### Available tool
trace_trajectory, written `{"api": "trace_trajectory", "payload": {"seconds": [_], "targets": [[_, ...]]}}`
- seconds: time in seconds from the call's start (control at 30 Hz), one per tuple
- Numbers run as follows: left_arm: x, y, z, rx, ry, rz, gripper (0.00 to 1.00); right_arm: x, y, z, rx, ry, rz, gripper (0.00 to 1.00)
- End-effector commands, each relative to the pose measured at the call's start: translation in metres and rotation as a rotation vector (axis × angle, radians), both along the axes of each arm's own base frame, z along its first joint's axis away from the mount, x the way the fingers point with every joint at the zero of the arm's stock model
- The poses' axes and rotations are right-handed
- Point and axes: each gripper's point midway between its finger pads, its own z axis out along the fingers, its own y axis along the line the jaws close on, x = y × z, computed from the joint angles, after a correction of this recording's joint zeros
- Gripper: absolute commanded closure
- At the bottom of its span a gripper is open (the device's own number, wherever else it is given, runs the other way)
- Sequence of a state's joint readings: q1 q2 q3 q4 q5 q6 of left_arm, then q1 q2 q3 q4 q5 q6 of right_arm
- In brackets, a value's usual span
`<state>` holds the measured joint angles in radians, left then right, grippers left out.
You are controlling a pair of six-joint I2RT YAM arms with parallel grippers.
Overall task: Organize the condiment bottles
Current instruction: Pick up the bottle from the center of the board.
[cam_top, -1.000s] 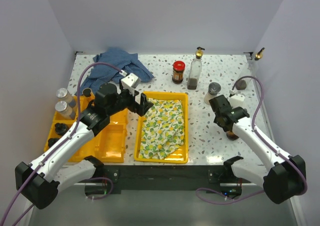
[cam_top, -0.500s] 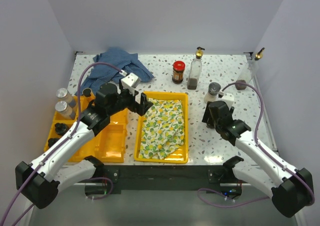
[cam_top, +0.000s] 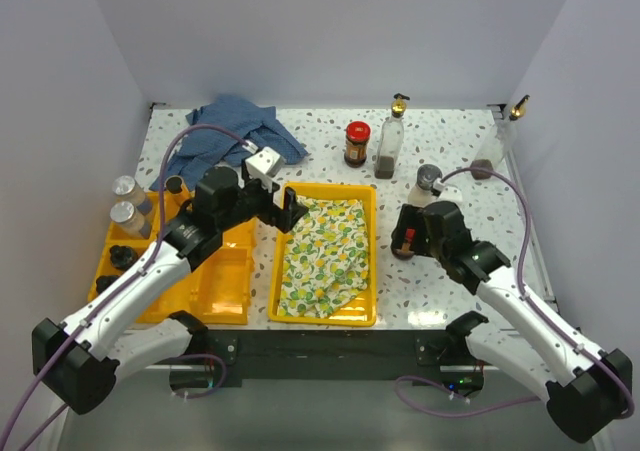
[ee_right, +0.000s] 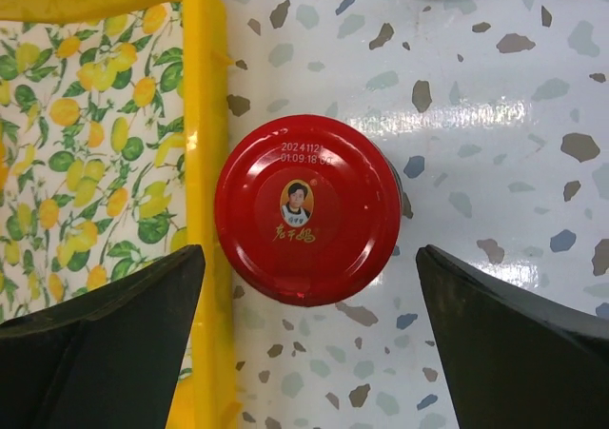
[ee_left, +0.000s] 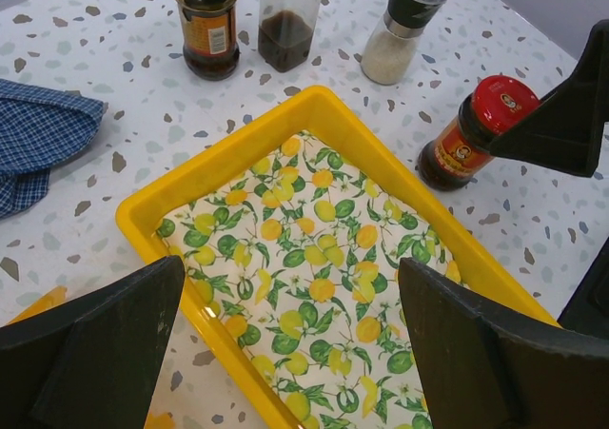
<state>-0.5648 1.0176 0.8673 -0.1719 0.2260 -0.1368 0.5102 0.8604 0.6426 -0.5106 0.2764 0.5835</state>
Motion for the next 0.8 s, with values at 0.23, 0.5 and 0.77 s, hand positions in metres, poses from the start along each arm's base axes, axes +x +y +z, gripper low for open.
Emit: {"api": "trace_trajectory", "payload": {"seconds": [0.23,0.5,0.77], "targets": [[0.005,-0.065,0.027,-0.019,-0.044,-0.031,0.0,-0.021,-0.002,0.124,0.147,-0.252,0.06,0.01],[-0.019,-0.171,0.022,0.129,-0.121,-0.118,0.0,-0.053,-0.03,0.222,0.23,-0.523,0.036,0.01],[-0.029,-0.238,0.007,0.143,-0.125,-0.219,0.0,-0.111,-0.08,0.278,0.335,-0.773,-0.056,0.01]]}}
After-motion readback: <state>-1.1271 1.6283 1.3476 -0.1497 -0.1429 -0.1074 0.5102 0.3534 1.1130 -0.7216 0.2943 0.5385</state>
